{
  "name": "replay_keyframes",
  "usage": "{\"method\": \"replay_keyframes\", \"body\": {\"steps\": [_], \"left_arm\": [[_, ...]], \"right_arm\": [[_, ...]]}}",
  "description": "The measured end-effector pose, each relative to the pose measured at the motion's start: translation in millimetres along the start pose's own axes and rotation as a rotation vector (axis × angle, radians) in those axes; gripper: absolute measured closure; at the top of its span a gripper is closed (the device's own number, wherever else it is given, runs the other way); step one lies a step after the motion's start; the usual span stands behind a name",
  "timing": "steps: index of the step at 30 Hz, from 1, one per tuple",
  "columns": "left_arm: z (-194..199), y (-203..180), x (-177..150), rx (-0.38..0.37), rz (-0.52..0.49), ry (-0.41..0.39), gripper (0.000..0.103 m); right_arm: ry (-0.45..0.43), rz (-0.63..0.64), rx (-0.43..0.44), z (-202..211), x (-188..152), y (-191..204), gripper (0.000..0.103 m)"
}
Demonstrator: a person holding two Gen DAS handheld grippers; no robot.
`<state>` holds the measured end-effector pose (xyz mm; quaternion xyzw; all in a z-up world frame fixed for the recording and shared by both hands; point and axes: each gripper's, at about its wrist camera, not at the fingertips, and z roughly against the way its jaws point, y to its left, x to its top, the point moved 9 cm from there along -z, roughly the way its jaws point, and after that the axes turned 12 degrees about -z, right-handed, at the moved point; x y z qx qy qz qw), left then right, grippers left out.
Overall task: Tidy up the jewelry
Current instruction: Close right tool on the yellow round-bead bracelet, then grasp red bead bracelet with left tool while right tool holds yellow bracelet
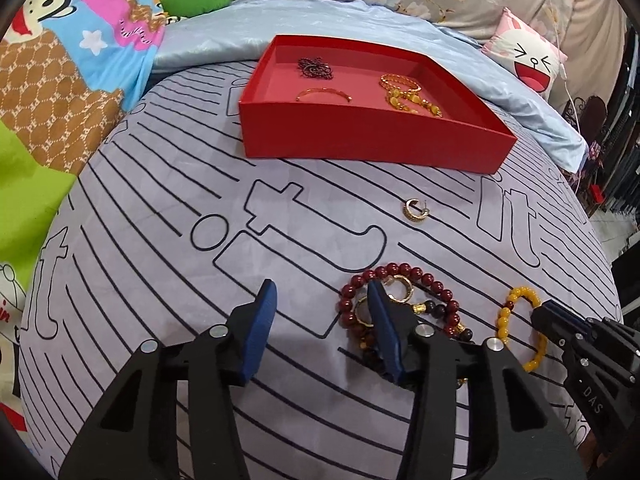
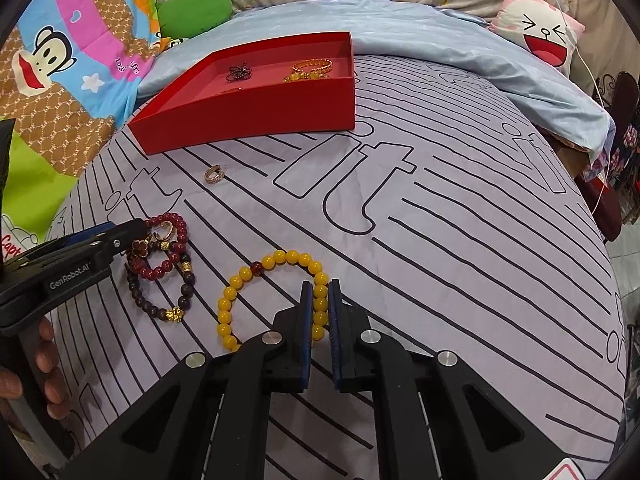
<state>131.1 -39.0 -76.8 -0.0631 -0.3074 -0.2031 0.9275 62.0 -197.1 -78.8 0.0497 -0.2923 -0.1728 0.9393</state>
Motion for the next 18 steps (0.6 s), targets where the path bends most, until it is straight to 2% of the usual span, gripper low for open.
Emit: {"method": "replay_keyframes", "body": {"steps": [3,6,18], "left_arm": [[-1.0,-6.8,1.9,-0.025,-0.014,-0.003,0.075],[-1.9,-11.0,2.9,-0.045,-0.021,0.003,0.094],[28.5,-20.6,11.9,-0.108,-0.005,-0.033,0.095]], "right_arm": [[-0.001,0.0,0.002,-0.1,-0.4,0.9,0.096],[0.003,0.0,0.008,-0.1,-1.2,1.9,0.096],[0.009,-0.028,0.053,15.3,2.6,3.9,0.096]]}}
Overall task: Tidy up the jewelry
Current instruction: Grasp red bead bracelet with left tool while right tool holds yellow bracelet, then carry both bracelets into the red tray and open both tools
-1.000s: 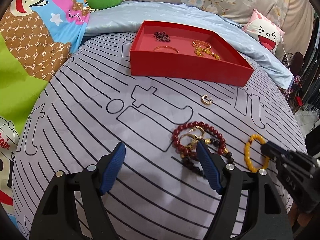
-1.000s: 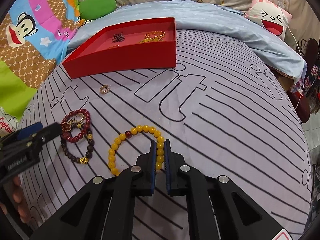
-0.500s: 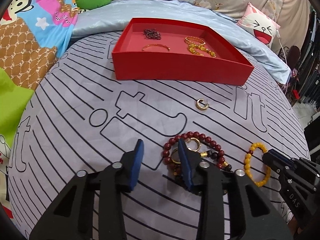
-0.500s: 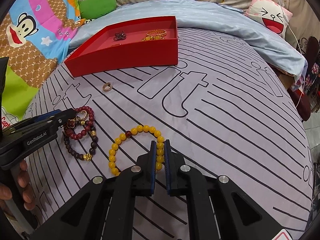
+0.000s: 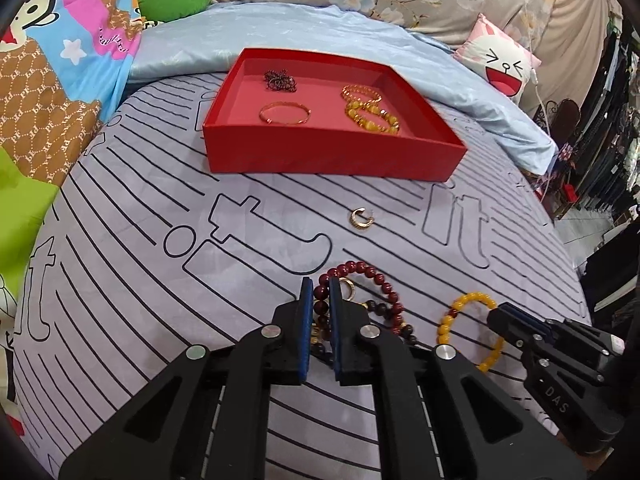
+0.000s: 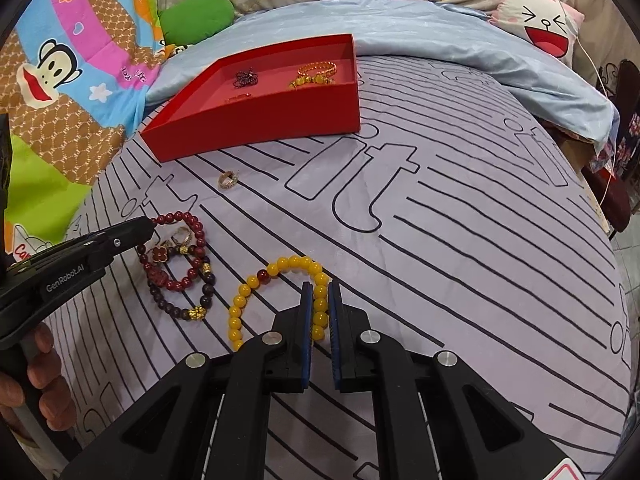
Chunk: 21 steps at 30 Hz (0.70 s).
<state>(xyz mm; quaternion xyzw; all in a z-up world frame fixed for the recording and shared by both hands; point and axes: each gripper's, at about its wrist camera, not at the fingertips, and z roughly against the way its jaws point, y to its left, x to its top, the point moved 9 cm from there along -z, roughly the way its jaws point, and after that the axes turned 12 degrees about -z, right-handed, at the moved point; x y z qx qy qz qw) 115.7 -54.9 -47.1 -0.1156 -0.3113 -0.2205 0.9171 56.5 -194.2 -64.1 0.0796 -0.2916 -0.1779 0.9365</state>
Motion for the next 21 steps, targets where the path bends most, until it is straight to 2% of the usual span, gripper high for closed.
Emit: {"method": "replay_keyframes", "body": {"steps": [13,21], "left_arm": [[38.4,-28.0,31.1,-0.065,-0.044,-0.061,0.095],[56.6,-30.5,68.4,-0.082,-0.057,-0.129,0.095]], "right_arm": [[-0.079,0.022,0.026,38.6,31.4,11.9,0.096],[-0.136,0.034,0.026,49.0,67.7,15.6,0.096]]}}
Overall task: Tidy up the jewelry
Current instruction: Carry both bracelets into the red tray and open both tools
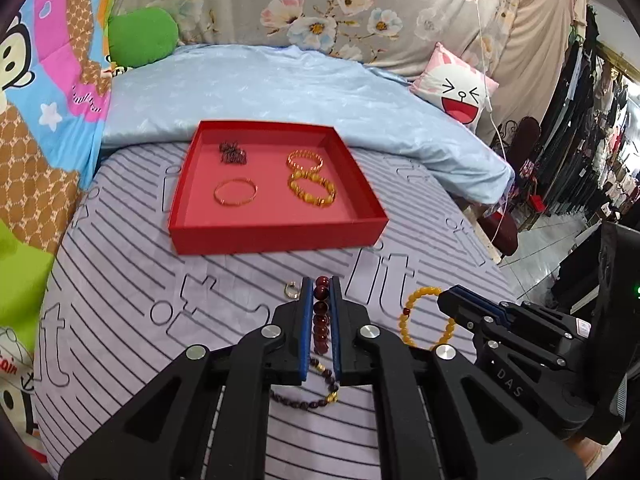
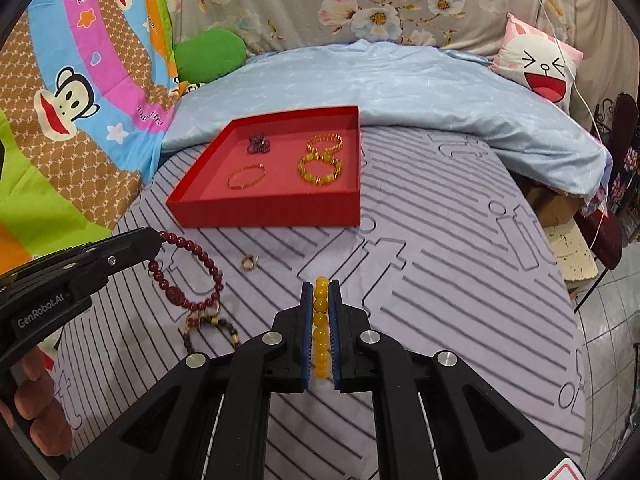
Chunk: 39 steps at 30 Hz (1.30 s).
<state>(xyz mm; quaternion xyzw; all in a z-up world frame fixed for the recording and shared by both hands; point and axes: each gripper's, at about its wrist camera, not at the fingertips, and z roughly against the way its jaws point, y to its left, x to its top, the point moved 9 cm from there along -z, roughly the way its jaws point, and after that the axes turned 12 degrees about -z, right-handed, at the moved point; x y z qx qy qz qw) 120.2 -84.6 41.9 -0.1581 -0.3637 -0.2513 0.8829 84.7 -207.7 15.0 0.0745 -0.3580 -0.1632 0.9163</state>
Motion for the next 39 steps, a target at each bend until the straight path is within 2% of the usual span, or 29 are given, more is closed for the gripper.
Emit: {"method": "replay_keyframes", "body": {"steps": [9,14,17,18,21,24,30,35,39], "left_arm": [[-12.7,11.8,55.4,0.003,-0.014,-0.063,0.095],[-27.6,27.5,82.5,0.001,0.005,-0.085,0.095],[-39.9,39.4,92.6,-0.015,0.037,-0.089,0.095],[-48.4,44.3,94.1,-0.04,0.058,-0.083,0.095],[-75.7,59.8,88.3,-0.071,0.115,-0.038,0.095],[-103.6,76.5,72.1,-0.065,0.157,0.023,0.095],[-135.9,103.5,38.6,0.065,0.114,0.105,0.095],[-145.6,117.3,28.6,0.155,0.063,0.146,0.095],[-151.0,122.8,25.1,0.191,0.037,0.161,0.095]], "right_arm": [[-0.077,0.027,0.02,-10.6,69.6,18.3,0.096],[-0.083,0.018,0.063,-31.8,105.0,37.6,0.096],[-0.07,-0.009,0.107,-47.3,117.0,47.2,0.096],[-0.059,-0.02,0.128,-56.0,120.3,50.4,0.096],[-0.019,-0.045,0.149,-80.5,119.1,54.0,0.096],[0.048,-0.062,0.137,-114.3,106.2,51.2,0.096],[0.086,-0.024,0.03,-145.9,90.6,33.2,0.096],[0.107,0.0,-0.01,-157.3,85.6,25.9,0.096],[0.125,0.019,-0.022,-166.1,79.6,26.2,0.096]]}}
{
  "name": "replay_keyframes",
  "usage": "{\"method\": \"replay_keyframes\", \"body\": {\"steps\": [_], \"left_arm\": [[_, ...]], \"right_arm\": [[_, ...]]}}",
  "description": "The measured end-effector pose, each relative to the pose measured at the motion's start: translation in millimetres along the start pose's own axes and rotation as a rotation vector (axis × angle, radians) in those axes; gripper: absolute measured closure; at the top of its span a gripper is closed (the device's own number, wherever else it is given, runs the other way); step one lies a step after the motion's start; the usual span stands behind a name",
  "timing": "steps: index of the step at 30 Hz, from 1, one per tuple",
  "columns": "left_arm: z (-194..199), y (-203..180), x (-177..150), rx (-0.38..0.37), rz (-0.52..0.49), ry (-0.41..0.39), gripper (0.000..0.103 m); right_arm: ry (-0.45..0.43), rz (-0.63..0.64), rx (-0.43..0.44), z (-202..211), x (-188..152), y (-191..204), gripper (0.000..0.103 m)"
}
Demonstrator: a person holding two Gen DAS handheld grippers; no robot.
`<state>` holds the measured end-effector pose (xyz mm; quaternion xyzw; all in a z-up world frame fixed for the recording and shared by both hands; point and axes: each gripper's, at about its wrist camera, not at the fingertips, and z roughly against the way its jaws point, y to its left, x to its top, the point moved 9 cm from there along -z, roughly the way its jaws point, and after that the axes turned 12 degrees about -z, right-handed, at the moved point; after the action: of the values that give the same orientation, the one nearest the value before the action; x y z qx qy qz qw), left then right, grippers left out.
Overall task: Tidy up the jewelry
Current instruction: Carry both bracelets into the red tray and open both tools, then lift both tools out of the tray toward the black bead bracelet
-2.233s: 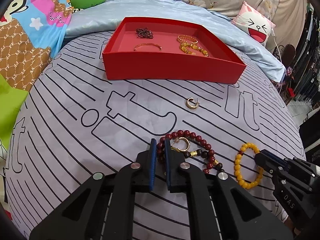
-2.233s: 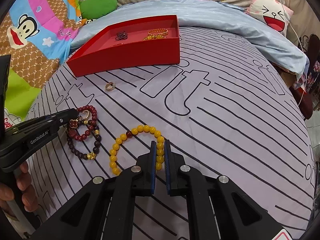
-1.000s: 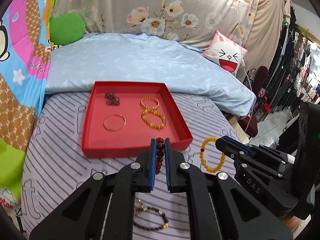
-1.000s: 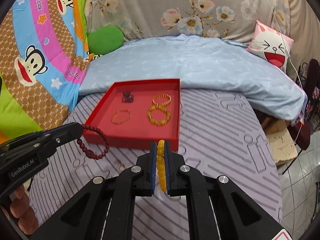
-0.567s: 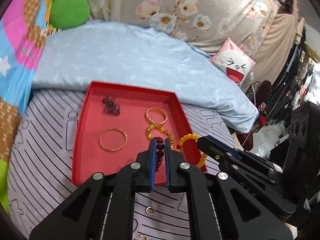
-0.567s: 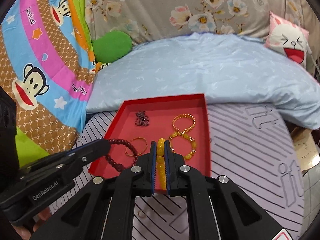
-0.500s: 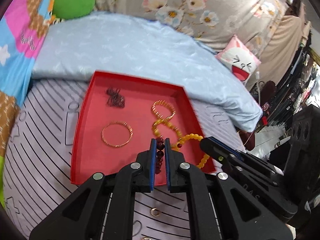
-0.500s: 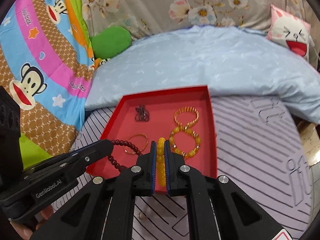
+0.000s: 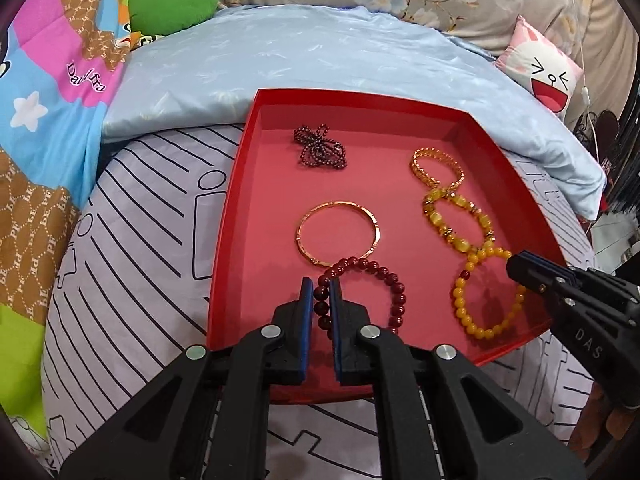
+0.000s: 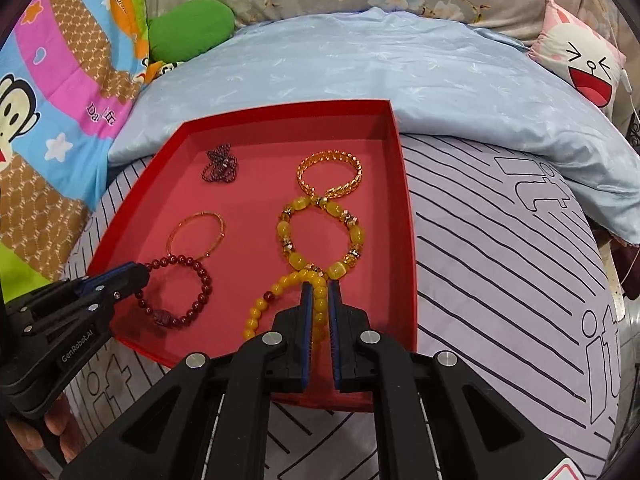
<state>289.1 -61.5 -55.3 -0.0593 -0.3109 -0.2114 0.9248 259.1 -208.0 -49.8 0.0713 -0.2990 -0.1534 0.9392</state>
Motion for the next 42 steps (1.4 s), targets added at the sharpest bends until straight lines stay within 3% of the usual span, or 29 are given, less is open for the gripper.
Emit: {"method": "replay_keyframes", "body": {"steps": [3,5,7,9,21,42], "left_arm": [[2.1,0.9,1.5,0.01,-0.005,-0.018,0.094],[3.6,0.5,3.4,0.021,-0.011,-0.027,0.089],[6.8,0.5,5.7,0.03,-0.011,-0.043,0.073],[12.4,0.4,8.0,0.048,-0.01,-0.064,0.066],[43.5,-6.7,0.1,0.071,-0.016,-0.092,0.065],[106.8,-24.6,-86.7,0.069,-0.01,-0.083,0.06]], "right_arm": [[-0.014,-0.002,-0.003,-0.5,0.3,-1.0,0.093],[-0.028,-0.011,-0.004,3.0,1.5,-2.9,0.084],[-0.045,-0.021,0.006,8.2,4.0,-3.6,0.076],[-0.061,-0.027,0.008,13.6,6.4,-4.5,0.069],[-0.085,-0.033,0.024,49.2,-11.1,-4.2,0.069],[-0.023,0.002,0.036,103.9,-126.8,5.2,0.069]]}}
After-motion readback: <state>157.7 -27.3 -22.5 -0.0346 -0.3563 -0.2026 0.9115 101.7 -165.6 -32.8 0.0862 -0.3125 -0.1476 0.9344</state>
